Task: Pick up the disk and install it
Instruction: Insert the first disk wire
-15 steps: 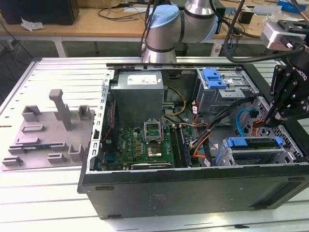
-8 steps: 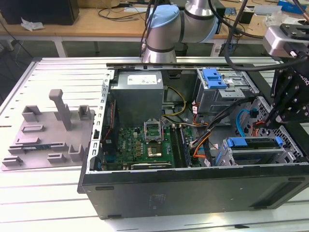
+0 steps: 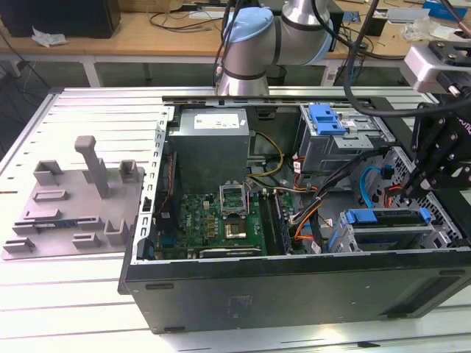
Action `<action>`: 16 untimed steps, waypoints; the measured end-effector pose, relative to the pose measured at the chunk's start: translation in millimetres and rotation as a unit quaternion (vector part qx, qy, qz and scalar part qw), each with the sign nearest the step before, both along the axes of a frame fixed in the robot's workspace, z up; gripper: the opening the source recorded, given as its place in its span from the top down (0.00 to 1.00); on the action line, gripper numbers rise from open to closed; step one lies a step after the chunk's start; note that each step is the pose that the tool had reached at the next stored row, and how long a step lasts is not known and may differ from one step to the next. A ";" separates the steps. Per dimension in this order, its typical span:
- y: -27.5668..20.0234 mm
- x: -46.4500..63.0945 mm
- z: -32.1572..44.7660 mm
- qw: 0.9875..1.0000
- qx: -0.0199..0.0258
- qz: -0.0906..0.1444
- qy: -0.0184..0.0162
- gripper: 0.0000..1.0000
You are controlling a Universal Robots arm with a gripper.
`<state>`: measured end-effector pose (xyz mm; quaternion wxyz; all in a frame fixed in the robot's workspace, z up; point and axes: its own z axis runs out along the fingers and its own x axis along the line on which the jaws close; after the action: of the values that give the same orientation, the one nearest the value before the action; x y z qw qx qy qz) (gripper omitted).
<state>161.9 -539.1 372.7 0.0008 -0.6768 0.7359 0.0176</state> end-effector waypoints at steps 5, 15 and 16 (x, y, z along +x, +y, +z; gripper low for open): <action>-1.4 -0.1 0.0 1.000 0.001 0.002 0.000 0.83; 0.9 0.5 -0.2 0.999 0.001 0.032 0.000 0.83; 1.6 0.5 -0.2 0.999 0.001 0.035 0.000 0.83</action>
<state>162.4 -537.5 372.4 0.0009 -0.7022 0.7117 0.0183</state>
